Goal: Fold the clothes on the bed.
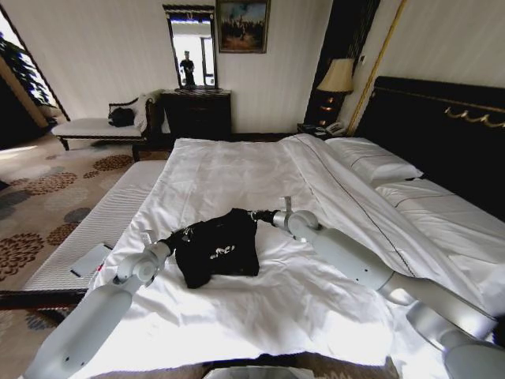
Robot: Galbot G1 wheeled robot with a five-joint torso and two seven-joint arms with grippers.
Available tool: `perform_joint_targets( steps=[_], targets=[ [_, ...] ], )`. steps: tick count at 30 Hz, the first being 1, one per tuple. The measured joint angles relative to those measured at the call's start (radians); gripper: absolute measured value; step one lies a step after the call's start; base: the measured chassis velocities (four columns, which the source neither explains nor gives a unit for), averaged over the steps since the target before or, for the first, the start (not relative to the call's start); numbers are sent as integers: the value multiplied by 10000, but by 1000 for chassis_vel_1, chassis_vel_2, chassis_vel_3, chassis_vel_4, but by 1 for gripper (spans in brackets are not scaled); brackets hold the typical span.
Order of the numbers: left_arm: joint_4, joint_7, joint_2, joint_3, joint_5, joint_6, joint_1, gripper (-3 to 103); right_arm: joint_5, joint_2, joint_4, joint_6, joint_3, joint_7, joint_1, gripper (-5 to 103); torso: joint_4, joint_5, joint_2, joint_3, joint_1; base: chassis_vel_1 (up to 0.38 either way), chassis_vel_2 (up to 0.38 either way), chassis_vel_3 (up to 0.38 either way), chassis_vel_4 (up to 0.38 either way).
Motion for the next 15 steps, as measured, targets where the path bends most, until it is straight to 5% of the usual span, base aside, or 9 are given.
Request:
perform_joint_targets(
  steps=[15],
  targets=[
    [-74,3,1197,1215,-1778,193,-3574,2,958,-1313,1308,-40,528,524,1467,0,-3,-1,0,1,1,0,0,0,0]
  ],
)
